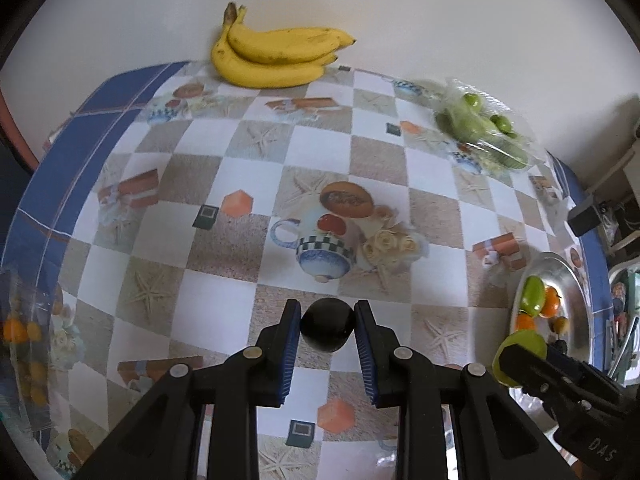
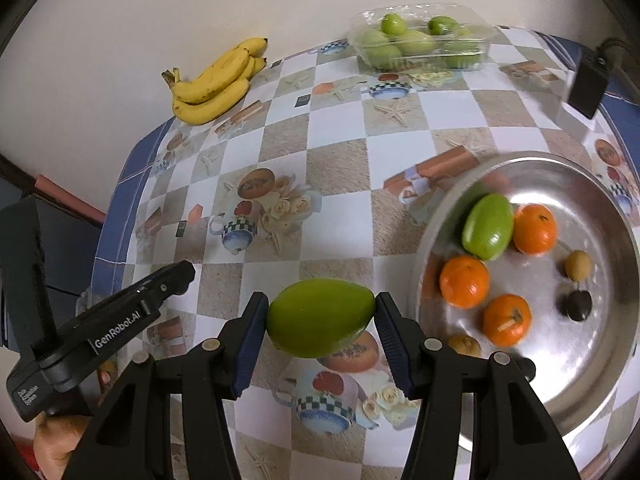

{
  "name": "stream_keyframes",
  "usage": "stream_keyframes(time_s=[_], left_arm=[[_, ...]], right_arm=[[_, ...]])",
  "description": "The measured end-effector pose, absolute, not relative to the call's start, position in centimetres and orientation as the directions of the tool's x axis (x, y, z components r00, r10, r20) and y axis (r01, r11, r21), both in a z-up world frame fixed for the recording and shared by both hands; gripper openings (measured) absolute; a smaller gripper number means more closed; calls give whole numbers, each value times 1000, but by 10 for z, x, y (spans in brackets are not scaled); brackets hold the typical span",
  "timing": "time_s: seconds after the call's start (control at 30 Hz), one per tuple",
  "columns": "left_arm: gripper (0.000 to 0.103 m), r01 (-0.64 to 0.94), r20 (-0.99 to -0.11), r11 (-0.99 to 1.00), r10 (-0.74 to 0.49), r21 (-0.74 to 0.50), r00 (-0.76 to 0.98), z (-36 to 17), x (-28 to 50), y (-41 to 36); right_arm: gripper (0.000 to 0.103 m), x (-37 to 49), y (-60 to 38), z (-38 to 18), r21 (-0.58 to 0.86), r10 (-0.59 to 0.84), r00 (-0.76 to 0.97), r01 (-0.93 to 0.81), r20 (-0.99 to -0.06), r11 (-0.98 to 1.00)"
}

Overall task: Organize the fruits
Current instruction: 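Carry the mango in the right tool over the steel tray while the left carries the plum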

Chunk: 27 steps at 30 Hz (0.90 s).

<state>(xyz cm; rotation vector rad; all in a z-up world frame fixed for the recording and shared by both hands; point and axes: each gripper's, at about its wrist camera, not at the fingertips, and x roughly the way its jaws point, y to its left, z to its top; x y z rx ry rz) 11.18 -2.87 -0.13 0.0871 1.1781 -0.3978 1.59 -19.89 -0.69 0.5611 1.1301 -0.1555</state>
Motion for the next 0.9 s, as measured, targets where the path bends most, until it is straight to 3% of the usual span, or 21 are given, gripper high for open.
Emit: stream_keyframes(time_s=[0.43, 0.9], left_arm=[[29, 431, -893, 893, -292, -126, 343, 17, 78, -77], [29, 653, -892, 751, -361, -103, 274, 20, 8, -177]], right_arm=[[56, -14, -239, 3, 286, 56, 444, 472, -894, 834], [56, -74, -320, 3, 292, -32, 446, 637, -895, 714]])
